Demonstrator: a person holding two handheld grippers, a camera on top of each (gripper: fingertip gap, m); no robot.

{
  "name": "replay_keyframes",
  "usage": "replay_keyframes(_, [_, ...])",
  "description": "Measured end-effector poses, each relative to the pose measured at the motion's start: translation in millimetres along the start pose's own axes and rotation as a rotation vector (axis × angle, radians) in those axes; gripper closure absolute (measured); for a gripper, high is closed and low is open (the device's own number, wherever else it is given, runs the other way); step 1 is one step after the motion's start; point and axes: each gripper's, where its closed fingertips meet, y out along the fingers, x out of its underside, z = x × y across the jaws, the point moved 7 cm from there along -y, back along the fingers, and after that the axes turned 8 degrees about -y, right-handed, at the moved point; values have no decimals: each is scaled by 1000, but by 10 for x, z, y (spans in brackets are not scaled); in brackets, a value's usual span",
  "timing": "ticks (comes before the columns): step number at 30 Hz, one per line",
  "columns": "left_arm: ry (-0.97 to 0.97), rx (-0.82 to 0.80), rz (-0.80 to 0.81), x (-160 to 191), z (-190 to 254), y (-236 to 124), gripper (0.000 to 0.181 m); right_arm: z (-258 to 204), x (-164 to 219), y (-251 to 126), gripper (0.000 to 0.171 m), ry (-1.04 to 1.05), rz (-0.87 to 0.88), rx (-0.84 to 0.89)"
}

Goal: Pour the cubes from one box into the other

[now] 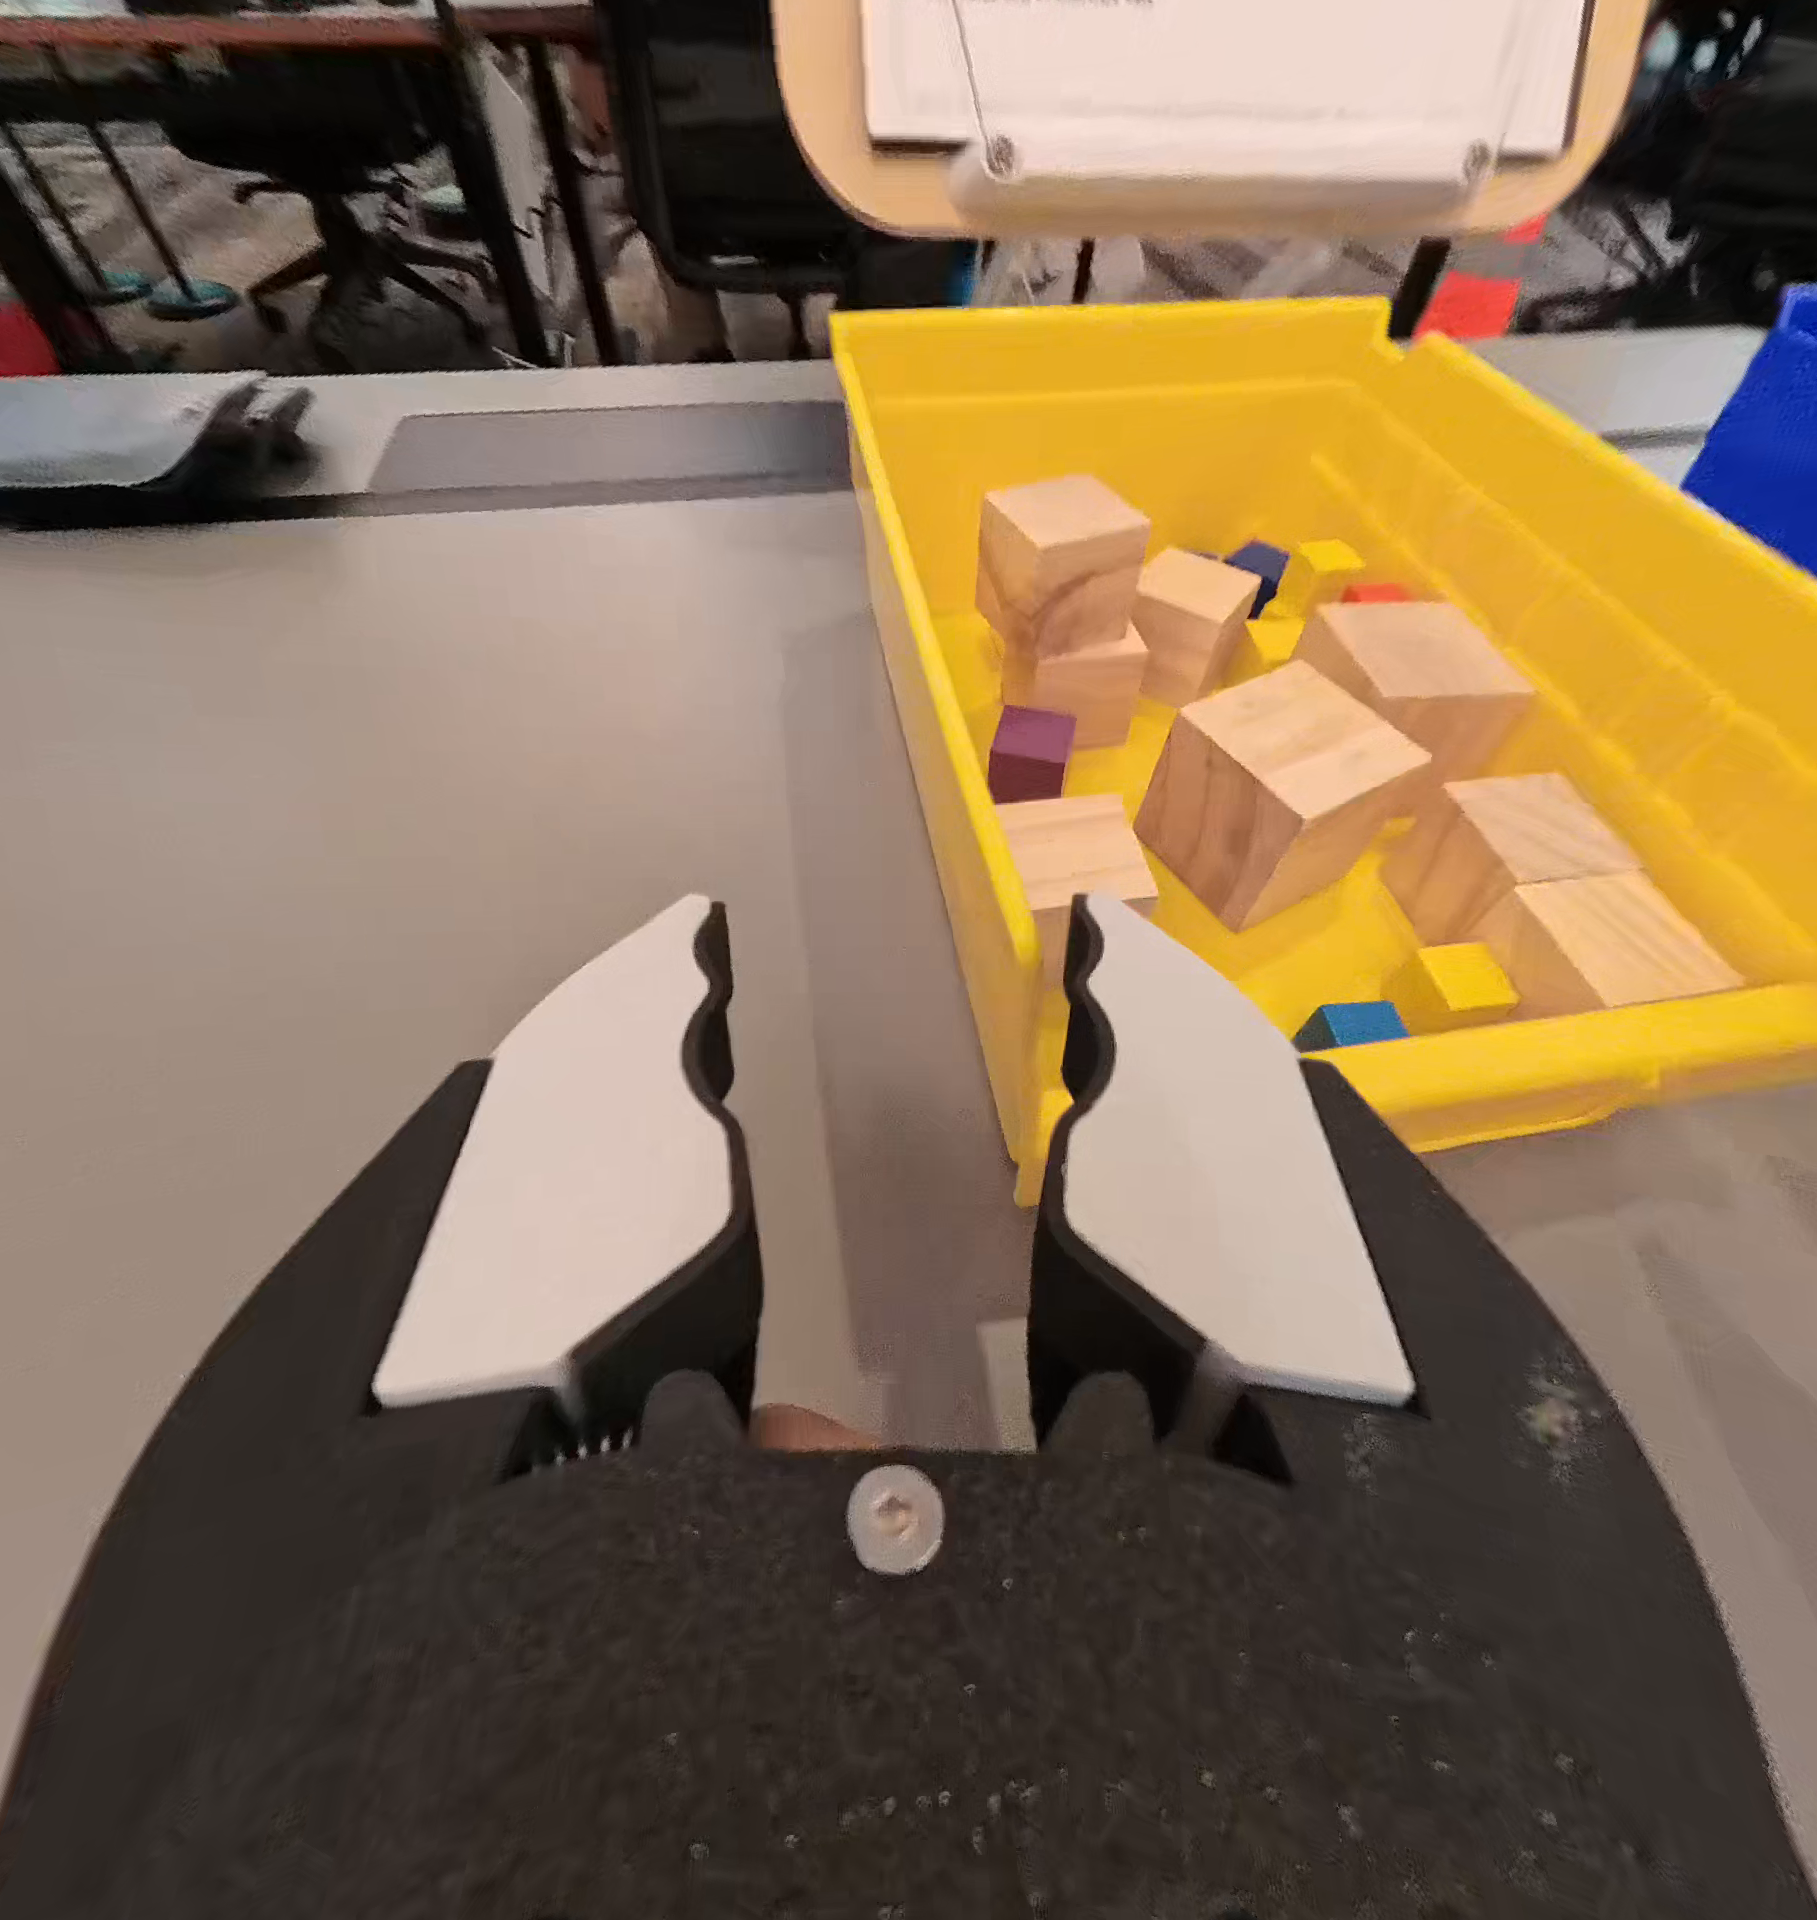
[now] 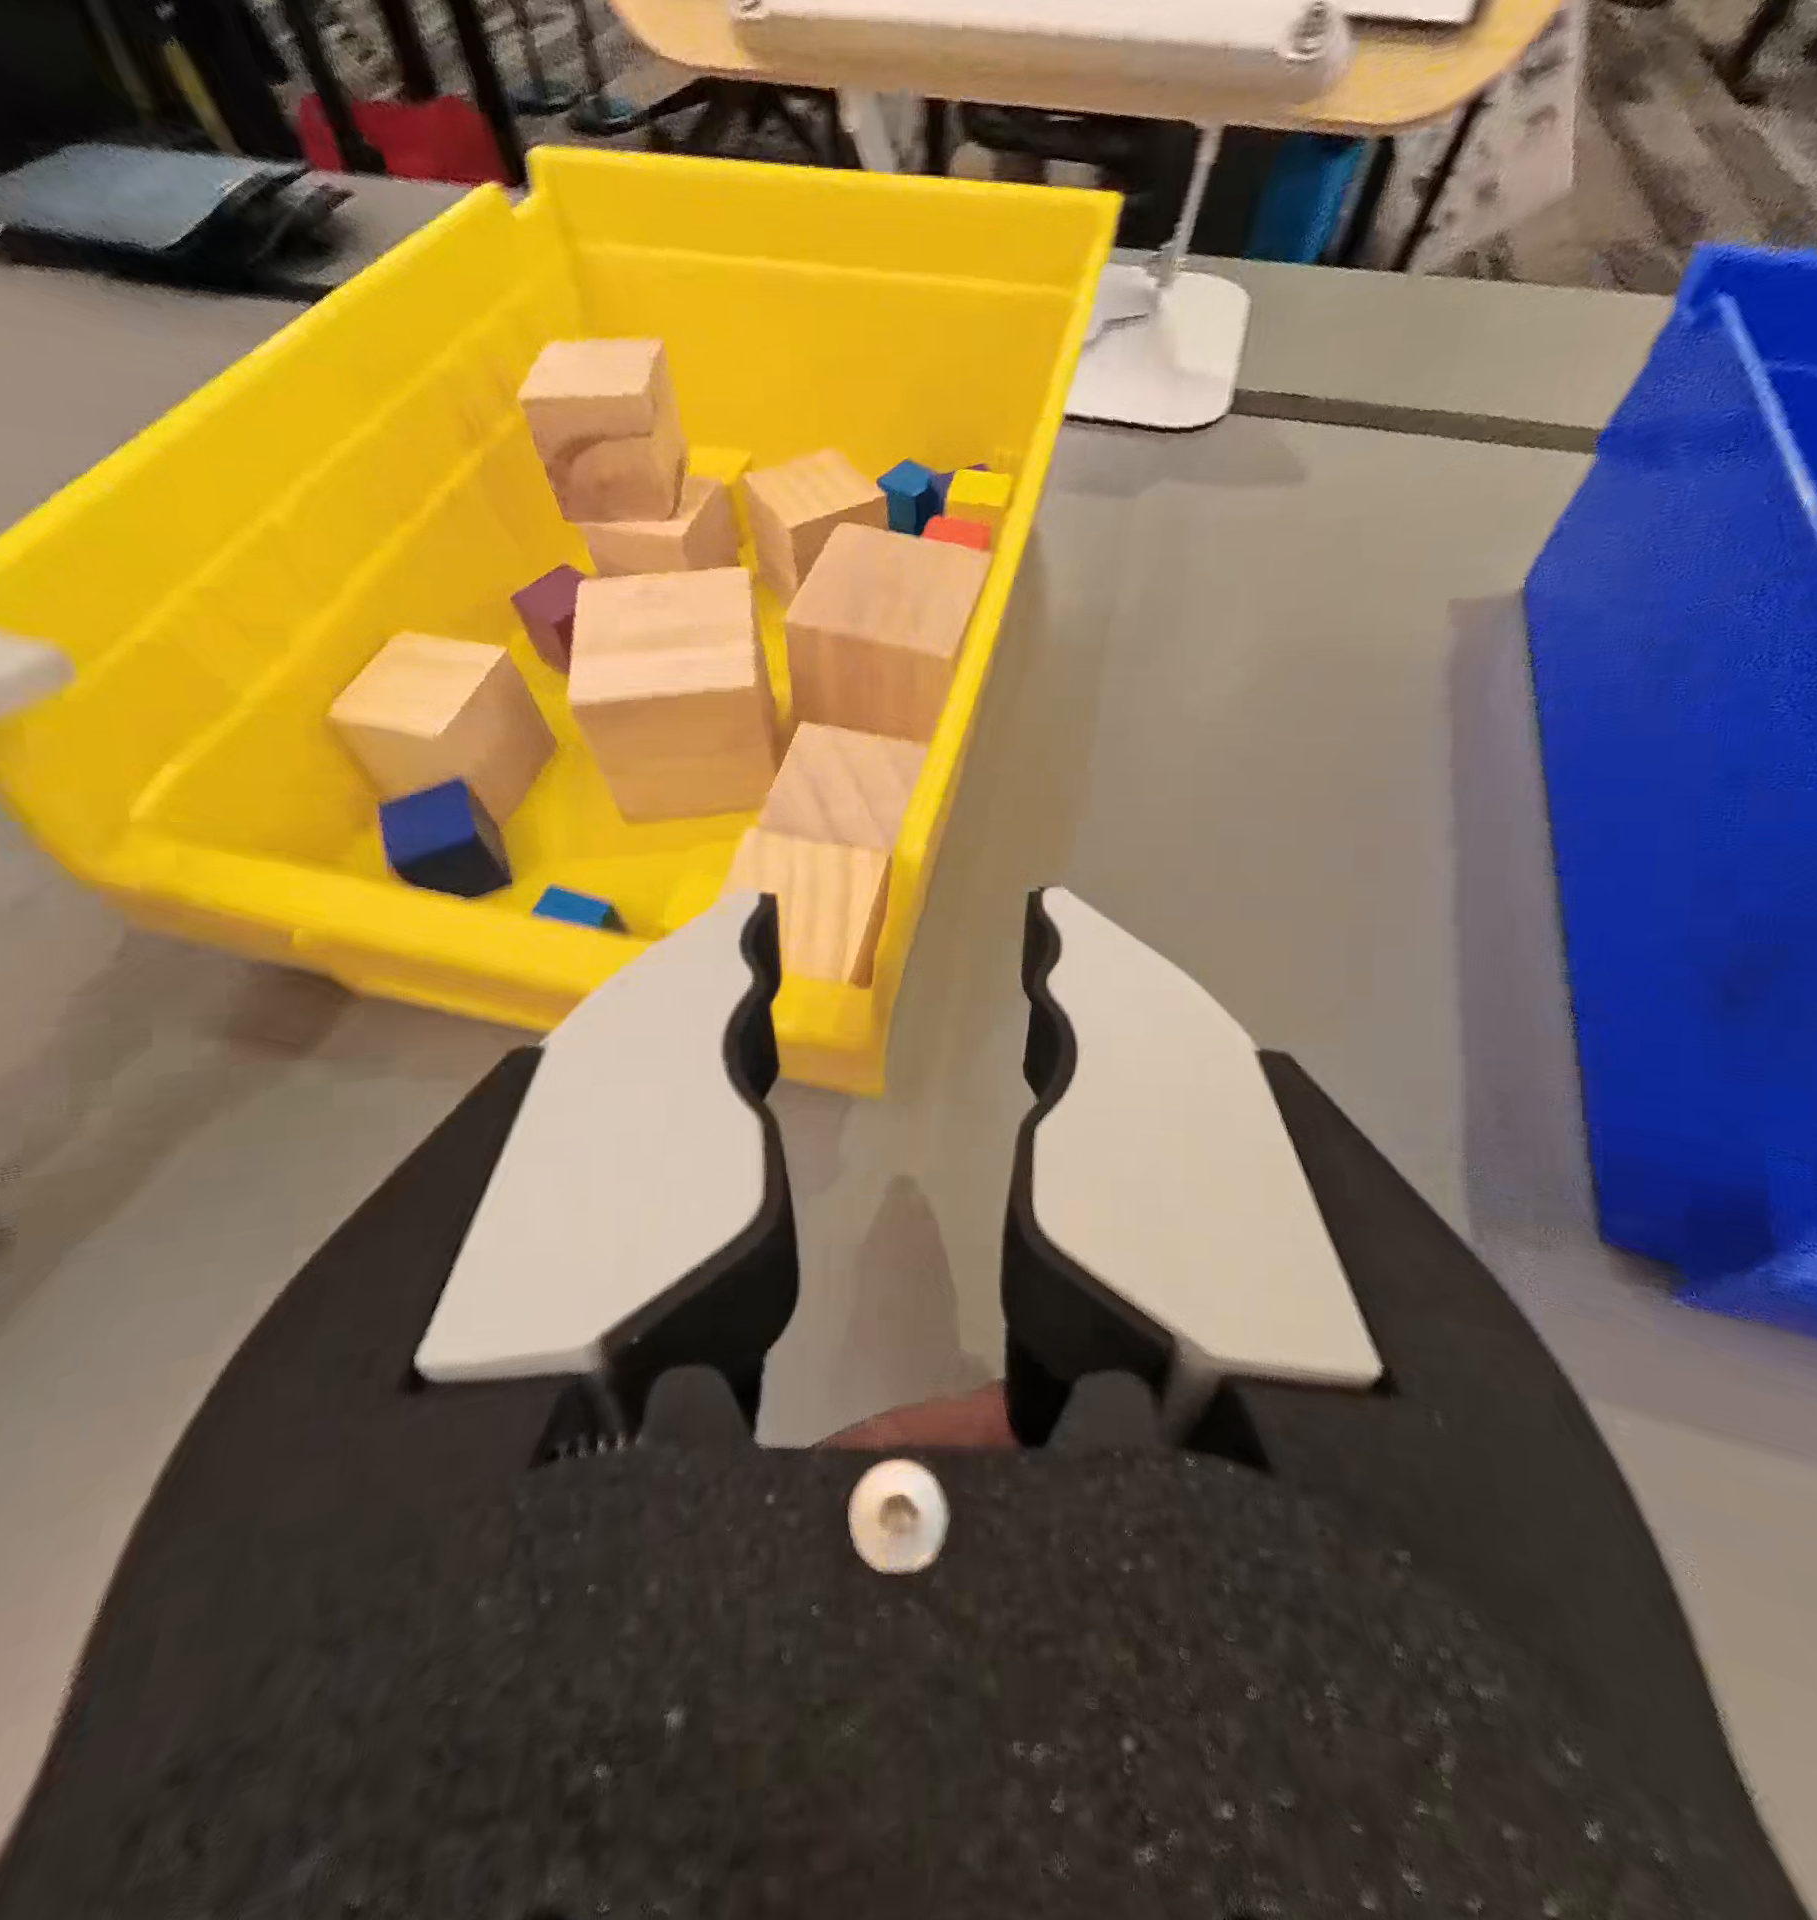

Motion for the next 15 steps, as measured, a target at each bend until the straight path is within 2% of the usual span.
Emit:
replay_keyframes(1, [6, 17, -5, 4, 15, 50, 121, -20, -12, 54, 127, 29, 5, 22])
replay_keyframes(4, [-18, 100, -62, 62, 120, 204, 141, -107, -6, 213, 130, 7, -1, 58])
replay_keyframes(6, [-6, 91, -92, 104, 147, 283, 164, -133, 13, 289, 147, -31, 5, 109])
replay_keyframes(7, [0, 62, -77, 94, 126, 287, 170, -106, 20, 296, 164, -44, 17, 162])
replay_keyframes(8, [32, 33, -79, 82, 98, 289, 175, -113, 25, 302, 166, -42, 43, 159])
replay_keyframes(11, [35, 8, -89, 46, 30, 269, 177, -212, 17, 292, 167, 6, 62, 174])
replay_keyframes(15, [28, -17, -70, -186, -219, 135, 178, -503, -238, 291, 167, -20, 113, 230])
